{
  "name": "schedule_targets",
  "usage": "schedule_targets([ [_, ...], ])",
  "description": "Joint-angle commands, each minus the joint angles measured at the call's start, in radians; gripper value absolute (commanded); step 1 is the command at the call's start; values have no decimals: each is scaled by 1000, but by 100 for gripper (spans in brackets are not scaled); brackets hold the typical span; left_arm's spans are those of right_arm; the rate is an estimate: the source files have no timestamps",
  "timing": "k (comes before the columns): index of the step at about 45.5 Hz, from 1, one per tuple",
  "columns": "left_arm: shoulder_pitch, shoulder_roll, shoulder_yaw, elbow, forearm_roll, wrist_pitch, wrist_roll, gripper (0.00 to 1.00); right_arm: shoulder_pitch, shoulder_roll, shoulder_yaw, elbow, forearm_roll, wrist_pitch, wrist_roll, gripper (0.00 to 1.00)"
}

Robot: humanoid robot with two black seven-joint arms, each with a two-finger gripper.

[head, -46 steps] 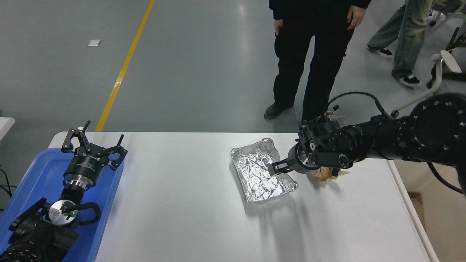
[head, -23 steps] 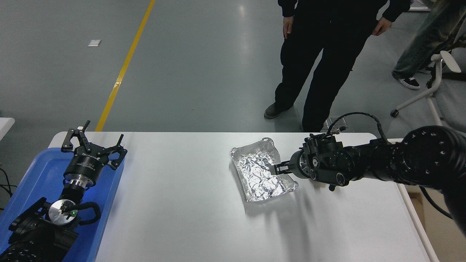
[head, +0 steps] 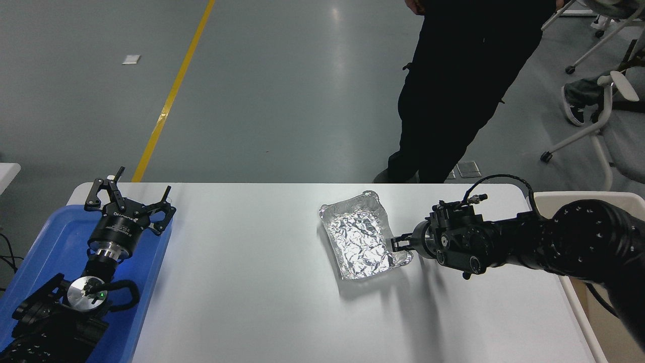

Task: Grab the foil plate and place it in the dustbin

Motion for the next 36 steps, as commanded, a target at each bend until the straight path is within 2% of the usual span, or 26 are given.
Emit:
schedule_targets([
  [1,0,-1,0,1,0,0,0,99,-7,0,49,25,1,-2,0,42],
  [2,0,-1,0,-1,0,0,0,99,-7,0,49,29,1,-2,0,33],
  [4,0,-1,0,-1,0,0,0,99,-7,0,50,34,2,0,0,22],
  [8,0,-1,0,-1,0,0,0,99,-9,0,53,40,6,0,2,5],
  [10,0,-1,0,-1,0,0,0,99,-12,0,53,40,6,0,2,0],
  [31,0,-1,2,-1,0,0,0,99,-13,0,56,60,19,3,-4,0],
  [36,0,-1,3,-1,0,0,0,99,42,0,69,115,64,9,0,0],
])
